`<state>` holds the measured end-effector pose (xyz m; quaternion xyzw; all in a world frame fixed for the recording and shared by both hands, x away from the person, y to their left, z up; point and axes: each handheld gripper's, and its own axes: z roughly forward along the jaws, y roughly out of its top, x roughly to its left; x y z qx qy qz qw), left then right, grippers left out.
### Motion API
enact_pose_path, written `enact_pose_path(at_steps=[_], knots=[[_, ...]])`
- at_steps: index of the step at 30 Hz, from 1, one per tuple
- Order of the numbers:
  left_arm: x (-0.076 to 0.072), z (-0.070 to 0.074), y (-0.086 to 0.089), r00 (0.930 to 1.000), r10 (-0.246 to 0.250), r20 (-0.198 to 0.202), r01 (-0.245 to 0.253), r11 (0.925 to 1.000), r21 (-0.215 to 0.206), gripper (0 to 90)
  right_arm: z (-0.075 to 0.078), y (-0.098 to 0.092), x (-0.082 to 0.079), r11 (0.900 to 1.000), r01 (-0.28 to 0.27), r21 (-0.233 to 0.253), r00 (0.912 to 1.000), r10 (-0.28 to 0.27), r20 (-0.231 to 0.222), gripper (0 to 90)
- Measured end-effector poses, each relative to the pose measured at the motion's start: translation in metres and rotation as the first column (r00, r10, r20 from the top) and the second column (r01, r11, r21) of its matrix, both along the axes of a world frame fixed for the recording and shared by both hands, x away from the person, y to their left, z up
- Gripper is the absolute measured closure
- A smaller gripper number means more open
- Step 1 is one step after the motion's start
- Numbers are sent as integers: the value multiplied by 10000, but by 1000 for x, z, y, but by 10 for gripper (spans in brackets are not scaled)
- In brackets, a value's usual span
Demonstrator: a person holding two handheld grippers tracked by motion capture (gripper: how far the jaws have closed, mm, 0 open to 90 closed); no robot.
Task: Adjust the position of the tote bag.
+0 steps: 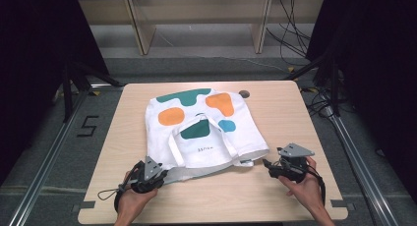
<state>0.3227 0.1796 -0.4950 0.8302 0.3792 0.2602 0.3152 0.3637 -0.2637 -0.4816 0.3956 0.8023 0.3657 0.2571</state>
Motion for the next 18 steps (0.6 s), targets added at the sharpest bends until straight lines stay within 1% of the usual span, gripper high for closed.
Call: enact_pose_path(at_steps=[1, 2, 3, 4, 5, 6, 7, 8, 9, 10, 11, 12, 13, 14, 15, 16, 17, 18], knots=[[0, 0, 0, 10000, 12, -8, -12, 10000, 6, 679, 0, 2, 4, 9999, -88, -61, 9999, 88, -80, 326], [0, 0, 0, 10000, 12, -8, -12, 10000, 6, 679, 0, 2, 4, 9999, -88, -61, 9999, 88, -80, 326], [1, 0, 1, 10000, -72, 47, 71, 9999, 127, 679, -1, 7, 13, 9997, -96, -205, 10000, 96, 0, 345], [1, 0, 1, 10000, -72, 47, 71, 9999, 127, 679, -2, 10, 16, 9997, -47, -240, 10000, 47, -5, 348], [1, 0, 2, 10000, -79, -2, 79, 9999, 119, 679, -2, 12, 20, 9994, -52, -329, 10000, 51, -12, 353], [2, -1, 0, 9999, 96, 70, -95, 9999, -127, 679, -2, 14, 25, 9994, -36, -346, 9999, 39, 96, 360], [1, 0, 1, 10000, 4, -73, -5, 9999, -149, 679, -2, 17, 29, 9993, -5, -383, 9999, 9, 102, 362], [1, 0, 2, 10000, -48, -40, 48, 10000, -38, 678, -3, 20, 32, 9987, 64, -510, 9999, -57, 141, 363], [1, 0, 2, 9999, -50, -98, 49, 9999, -133, 678, -3, 22, 36, 9969, -52, -782, 9999, 62, 129, 376], [2, 0, 2, 10000, -64, -12, 64, 9999, -97, 676, -5, 25, 40, 9953, -83, -960, 9999, 94, 109, 404], [2, 1, 3, 9999, -87, -68, 86, 9999, -55, 674, -6, 27, 43, 9897, -216, -1412, 9992, 259, 291, 417], [2, 0, 3, 9999, -49, -149, 46, 9998, -179, 669, -8, 29, 46, 9865, -302, -1612, 9990, 353, 289, 451], [2, 0, 3, 9999, -49, -149, 46, 9998, -179, 661, -10, 29, 49, 9812, -471, -1871, 9974, 564, 447, 522], [3, -1, 4, 9997, -64, -224, 63, 10000, -11, 649, -12, 29, 51, 9790, -507, -1974, 9973, 600, 417, 574], [3, -1, 4, 9998, -67, -178, 67, 10000, -25, 639, -13, 27, 52, 9787, -551, -1976, 9982, 590, 138, 621], [3, -1, 4, 9998, -67, -178, 67, 10000, -25, 636, -13, 27, 52, 9787, -551, -1976, 9982, 590, 138, 621], [3, 0, 5, 9996, -142, -240, 141, 9999, -46, 636, -12, 22, 51, 9769, -788, -1985, 9966, 819, 75, 722], [2, 0, 4, 9996, -60, -268, 52, 9995, -310, 640, -10, 20, 50, 9761, -962, -1949, 9948, 1008, 136, 742]])
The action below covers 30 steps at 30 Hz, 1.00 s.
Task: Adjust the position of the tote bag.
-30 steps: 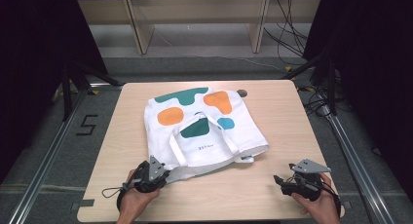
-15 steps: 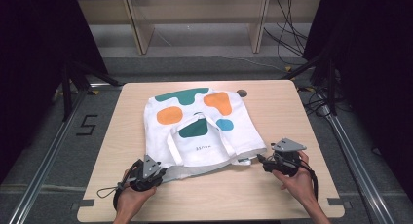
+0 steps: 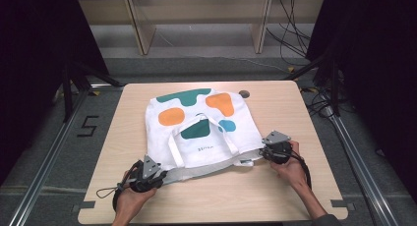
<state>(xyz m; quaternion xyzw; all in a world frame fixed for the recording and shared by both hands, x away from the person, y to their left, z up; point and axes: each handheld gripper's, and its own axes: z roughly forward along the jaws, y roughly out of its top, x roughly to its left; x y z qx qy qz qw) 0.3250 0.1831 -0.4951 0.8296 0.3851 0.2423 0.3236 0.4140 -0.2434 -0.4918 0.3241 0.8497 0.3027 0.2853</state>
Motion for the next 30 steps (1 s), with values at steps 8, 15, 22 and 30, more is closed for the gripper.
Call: enact_pose_path(at_steps=[8, 15, 22, 30], knots=[[-3, 1, -8, 9995, -307, 94, 307, 9995, 74, 646, 4, -15, -41, 9999, -142, -78, 9984, 138, -541, 784], [-5, 0, -19, 9981, -598, 176, 594, 9981, 190, 631, 6, -27, -110, 9998, 132, 165, 9980, -121, -613, 779], [-5, -4, -16, 9965, -740, 384, 712, 9951, 685, 472, 6, -32, -115, 9991, 67, 410, 9994, -53, -336, 738], [-18, -8, -11, 9987, -241, 438, 200, 9956, 917, 315, 5, -32, -113, 9948, 465, 909, 9982, -429, -415, 656]])
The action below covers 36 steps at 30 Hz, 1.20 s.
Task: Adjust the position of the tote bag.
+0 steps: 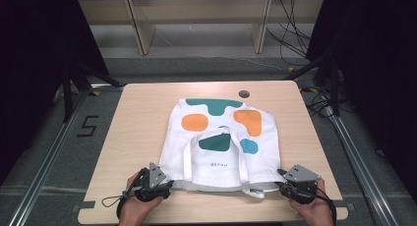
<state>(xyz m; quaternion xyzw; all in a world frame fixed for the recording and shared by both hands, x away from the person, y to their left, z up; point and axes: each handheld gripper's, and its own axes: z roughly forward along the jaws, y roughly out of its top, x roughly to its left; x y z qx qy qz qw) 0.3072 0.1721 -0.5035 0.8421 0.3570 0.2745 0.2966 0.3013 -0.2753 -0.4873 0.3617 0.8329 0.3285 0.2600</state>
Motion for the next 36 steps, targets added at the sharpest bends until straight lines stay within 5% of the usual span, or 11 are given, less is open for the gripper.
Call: enact_pose_path(at_steps=[6, 14, 18, 25, 27, 28, 29, 31, 36], knots=[[-1, -2, 4, 9991, 320, -277, -320, 9995, -17, 311, 1, 0, 0, 10000, 35, -34, 9999, -34, 141, 645], [12, 0, -13, 9996, 89, 278, -92, 9999, 79, 397, 0, 0, 2, 9999, 65, -100, 9998, -63, 170, 626], [21, -5, -18, 9996, 242, -143, -242, 9997, 43, 424, -1, -1, 2, 9999, 106, -45, 9998, -105, 149, 614], [11, 2, -9, 9996, -172, 206, 174, 9998, -85, 695, 0, -3, 1, 10000, -38, 37, 9999, 37, 142, 660], [8, 5, -5, 9993, -204, 298, 218, 9986, -490, 716, -1, -3, 1, 9999, -123, 8, 9999, 123, 75, 676], [9, 9, -2, 9976, -567, 393, 579, 9978, -311, 728, -1, -2, 0, 9999, -72, 94, 10000, 72, 43, 679], [6, 8, -3, 9994, -299, 184, 311, 9970, -709, 745, -1, -2, 0, 10000, -69, 71, 10000, 69, 54, 681], [11, 7, -2, 9970, -712, 315, 724, 9966, -393, 765, -1, -3, 0, 10000, -67, 61, 10000, 67, 28, 678], [14, 8, -4, 9968, -732, 327, 748, 9960, -498, 798, -2, -2, 0, 10000, 11, 66, 10000, -10, -61, 651]])
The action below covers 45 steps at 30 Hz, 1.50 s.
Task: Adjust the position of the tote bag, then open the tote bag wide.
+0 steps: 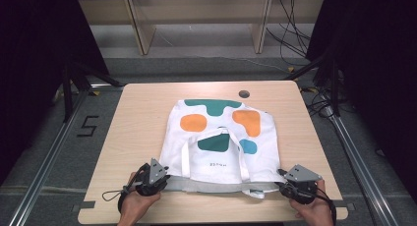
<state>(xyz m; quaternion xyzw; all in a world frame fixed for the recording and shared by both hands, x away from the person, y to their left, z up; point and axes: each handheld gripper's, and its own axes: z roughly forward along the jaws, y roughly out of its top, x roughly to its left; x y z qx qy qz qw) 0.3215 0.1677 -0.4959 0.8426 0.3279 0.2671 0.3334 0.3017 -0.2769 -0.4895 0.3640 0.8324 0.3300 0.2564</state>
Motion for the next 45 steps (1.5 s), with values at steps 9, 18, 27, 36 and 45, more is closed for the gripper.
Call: enact_pose_path(at_steps=[9, 18, 27, 36, 45], knots=[[-3, 3, 3, 9999, -166, 42, 167, 9998, -83, 807, -6, 6, 15, 9960, -180, -871, 9998, 187, 77, 695], [-8, 9, 0, 9987, -235, 455, 266, 9973, -677, 827, 6, 2, 14, 9983, -22, -577, 9964, 71, 844, 801], [-13, 41, 5, 9922, 8, 1244, 225, 9824, -1856, 861, 35, -1, 13, 9967, 86, 802, 9824, -233, 1851, 810], [-8, 77, 9, 9825, -102, 1857, 569, 9671, -2481, 863, 73, 5, 17, 9931, -227, 1149, 9641, -87, 2653, 812], [0, 114, 10, 9694, 114, 2451, 687, 9464, -3158, 866, 110, 5, 23, 9912, -339, 1278, 9385, -124, 3450, 814]])
